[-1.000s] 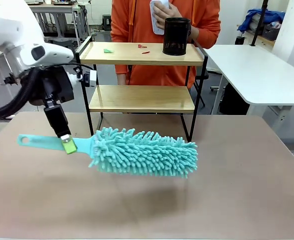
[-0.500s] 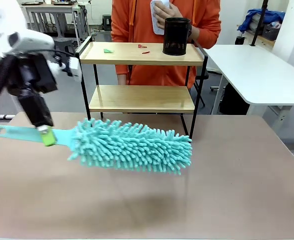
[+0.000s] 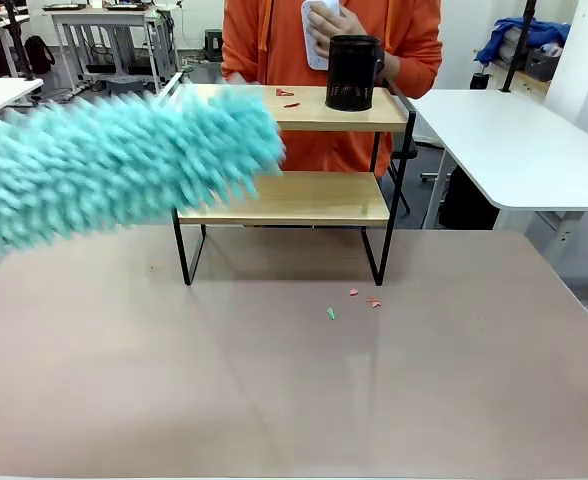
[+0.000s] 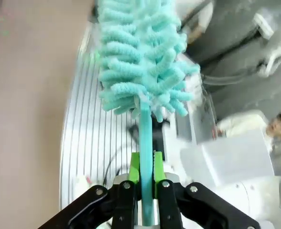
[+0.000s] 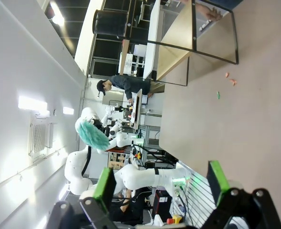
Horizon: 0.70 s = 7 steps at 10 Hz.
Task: Clean the shelf.
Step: Clean the specific tier of the Shelf with the Duster once objects are removed.
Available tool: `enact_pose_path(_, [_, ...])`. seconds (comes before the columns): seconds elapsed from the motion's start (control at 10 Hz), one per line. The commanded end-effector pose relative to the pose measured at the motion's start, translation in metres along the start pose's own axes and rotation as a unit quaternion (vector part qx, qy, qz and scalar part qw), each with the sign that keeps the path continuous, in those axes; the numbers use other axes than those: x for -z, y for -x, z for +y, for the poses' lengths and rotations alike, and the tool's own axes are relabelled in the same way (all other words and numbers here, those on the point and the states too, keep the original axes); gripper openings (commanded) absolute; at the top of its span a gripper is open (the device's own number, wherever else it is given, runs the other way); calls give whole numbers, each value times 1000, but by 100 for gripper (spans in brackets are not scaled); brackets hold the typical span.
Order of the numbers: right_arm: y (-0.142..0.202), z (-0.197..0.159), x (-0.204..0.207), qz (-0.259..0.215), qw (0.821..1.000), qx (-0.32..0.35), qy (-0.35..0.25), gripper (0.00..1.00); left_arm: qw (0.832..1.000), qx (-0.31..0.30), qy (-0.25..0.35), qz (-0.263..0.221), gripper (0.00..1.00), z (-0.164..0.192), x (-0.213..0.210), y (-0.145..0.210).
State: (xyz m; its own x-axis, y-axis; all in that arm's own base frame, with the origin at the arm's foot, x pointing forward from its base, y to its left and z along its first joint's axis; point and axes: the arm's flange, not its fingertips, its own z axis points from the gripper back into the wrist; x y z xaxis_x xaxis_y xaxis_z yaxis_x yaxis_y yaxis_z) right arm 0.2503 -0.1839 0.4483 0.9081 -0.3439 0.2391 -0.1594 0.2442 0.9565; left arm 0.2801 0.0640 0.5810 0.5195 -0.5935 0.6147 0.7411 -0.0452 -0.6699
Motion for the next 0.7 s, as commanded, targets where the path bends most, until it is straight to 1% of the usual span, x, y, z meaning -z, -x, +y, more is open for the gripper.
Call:
enact_pose_path(0.0, [0,0,-2,3,1000,-14,-1,100,966,-13,-9,-260,12,11,-25,25])
enact_pose_path(0.1, [0,0,-2,3,1000,-14,-1,100,939,-62,-21,-338,12,15,-35,37])
enact_pose_path(0.2, [0,0,-2,3,1000,-14,-1,100,912,-129,-25,-389,12,23,-41,42])
enact_pose_path(0.3, [0,0,-2,3,1000,-14,-1,100,884,-197,-30,-423,12,34,-46,44])
enact_pose_path(0.4, [0,0,-2,3,1000,-14,-1,100,856,-255,-44,-447,12,46,-49,45])
enact_pose_path(0.5, [0,0,-2,3,1000,-14,-1,100,822,-315,-89,-467,12,59,-51,44])
enact_pose_path(0.6, [0,0,-2,3,1000,-14,-1,100,799,-354,-141,-466,12,68,-51,42])
